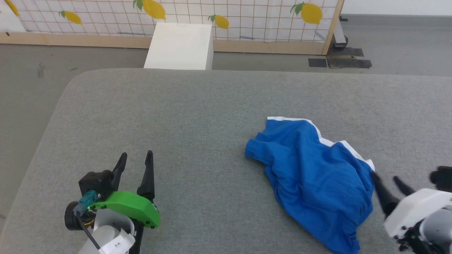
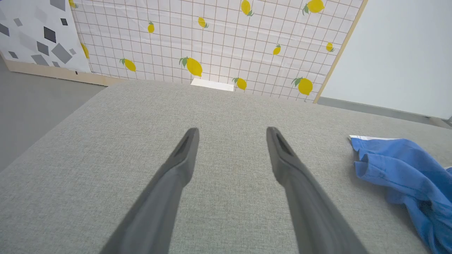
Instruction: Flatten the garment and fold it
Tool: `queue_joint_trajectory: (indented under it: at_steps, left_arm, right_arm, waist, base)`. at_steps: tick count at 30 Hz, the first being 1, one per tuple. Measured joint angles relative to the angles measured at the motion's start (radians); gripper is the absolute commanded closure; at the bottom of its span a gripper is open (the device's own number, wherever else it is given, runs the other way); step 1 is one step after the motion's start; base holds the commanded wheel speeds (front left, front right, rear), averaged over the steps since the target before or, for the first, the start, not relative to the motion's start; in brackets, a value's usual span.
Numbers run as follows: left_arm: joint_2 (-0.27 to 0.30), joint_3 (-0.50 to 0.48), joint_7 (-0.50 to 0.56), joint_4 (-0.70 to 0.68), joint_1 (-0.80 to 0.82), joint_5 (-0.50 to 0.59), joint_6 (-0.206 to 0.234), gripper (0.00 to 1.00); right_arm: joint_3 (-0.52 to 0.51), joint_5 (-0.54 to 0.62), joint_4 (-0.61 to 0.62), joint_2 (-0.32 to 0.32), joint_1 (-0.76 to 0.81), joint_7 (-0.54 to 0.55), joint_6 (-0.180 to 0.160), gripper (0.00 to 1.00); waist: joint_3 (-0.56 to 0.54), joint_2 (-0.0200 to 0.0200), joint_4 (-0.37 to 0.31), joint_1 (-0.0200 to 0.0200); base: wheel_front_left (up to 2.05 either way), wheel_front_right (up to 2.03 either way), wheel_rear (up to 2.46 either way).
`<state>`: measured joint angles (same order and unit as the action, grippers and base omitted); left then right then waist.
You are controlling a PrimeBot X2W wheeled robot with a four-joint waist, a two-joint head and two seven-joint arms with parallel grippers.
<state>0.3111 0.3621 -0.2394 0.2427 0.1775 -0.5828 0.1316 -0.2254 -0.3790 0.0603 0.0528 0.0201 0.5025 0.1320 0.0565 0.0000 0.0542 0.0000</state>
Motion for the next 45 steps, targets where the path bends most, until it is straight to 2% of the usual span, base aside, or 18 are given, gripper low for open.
queue_joint_trajectory:
  at_steps: [3,7,13,19,23,26,30,35,36,37,38,39,45]
  left_arm:
    - [-0.004,-0.002,0.0,0.0,-0.005,-0.014,0.0,0.0]
    - [-0.022,0.001,0.008,0.004,-0.002,-0.029,-0.008,0.0]
    - [-0.078,0.075,0.186,0.071,0.213,-0.031,-0.042,0.0]
    - [-0.146,0.182,0.5,0.212,0.463,-0.035,-0.062,0.0]
    - [-0.169,0.256,0.709,0.306,0.581,-0.024,-0.07,0.0]
    - [-0.174,0.302,0.824,0.36,0.636,-0.006,-0.073,0.0]
    - [-0.179,0.361,0.931,0.413,0.67,0.01,-0.094,0.0]
    - [-0.19,0.411,1.009,0.453,0.674,0.016,-0.124,0.01]
    - [-0.192,0.412,1.014,0.454,0.674,0.015,-0.131,0.17]
    - [-0.194,0.414,1.017,0.455,0.674,0.012,-0.133,0.58]
    - [-0.197,0.417,1.018,0.455,0.674,0.01,-0.139,0.88]
    - [-0.202,0.417,1.018,0.456,0.673,0.005,-0.141,1.0]
    - [-0.222,0.383,0.956,0.448,0.653,-0.039,-0.159,1.0]
  right_arm:
    - [-0.05,-0.001,-0.016,0.001,-0.009,-0.068,0.0,0.0]
    - [-0.074,0.0,-0.046,0.0,-0.018,-0.104,0.0,0.0]
    - [-0.059,0.017,-0.061,-0.001,-0.051,-0.116,0.0,0.0]
    - [-0.04,0.018,-0.067,-0.001,-0.071,-0.122,0.0,0.0]
    - [-0.03,0.018,-0.081,-0.002,-0.084,-0.134,0.0,0.0]
    - [-0.029,0.017,-0.094,-0.002,-0.088,-0.144,0.0,0.0]
    - [-0.026,0.017,-0.107,-0.002,-0.09,-0.159,0.0,0.0]
    - [-0.027,0.016,-0.116,-0.001,-0.095,-0.166,0.0,0.0]
    - [-0.028,0.016,-0.117,-0.001,-0.097,-0.168,0.0,0.0]
    - [-0.029,0.016,-0.118,-0.001,-0.099,-0.169,0.0,0.0]
    - [-0.029,0.016,-0.118,-0.001,-0.101,-0.169,0.0,0.0]
    - [-0.027,0.016,-0.119,-0.001,-0.102,-0.169,0.0,0.0]
    - [-0.026,0.019,-0.126,-0.002,-0.102,-0.178,0.0,0.0]
  waist:
    - [-0.003,0.0,-0.01,0.0]
    - [0.0,0.0,-0.025,0.0]
    - [0.04,0.0,-0.061,0.0]
    - [0.096,0.0,-0.094,0.0]
    - [0.135,0.0,-0.119,0.0001]
    - [0.161,0.0001,-0.138,0.0001]
    - [0.186,0.0,-0.161,0.0001]
    - [0.201,0.0,-0.173,0.0001]
    - [0.202,0.0,-0.172,0.0001]
    - [0.202,0.0,-0.169,0.0001]
    - [0.201,0.0,-0.167,0.0001]
    - [0.201,0.0,-0.163,0.0001]
    - [0.192,0.0,-0.133,0.0]
  base:
    - [0.0,0.0,0.0]
    - [0.0,0.0,0.0]
    - [0.0,0.0,0.0]
    - [0.0,0.0,0.0]
    - [0.0,0.0,0.0]
    - [0.0,0.0,0.0]
    - [0.0,0.0,0.0]
    - [0.0,0.0,0.0]
    - [0.0,0.0,0.0]
    - [0.0,0.0,0.0]
    - [0.0,0.0,0.0]
    - [0.0,0.0,0.0]
    - [0.0,0.0,0.0]
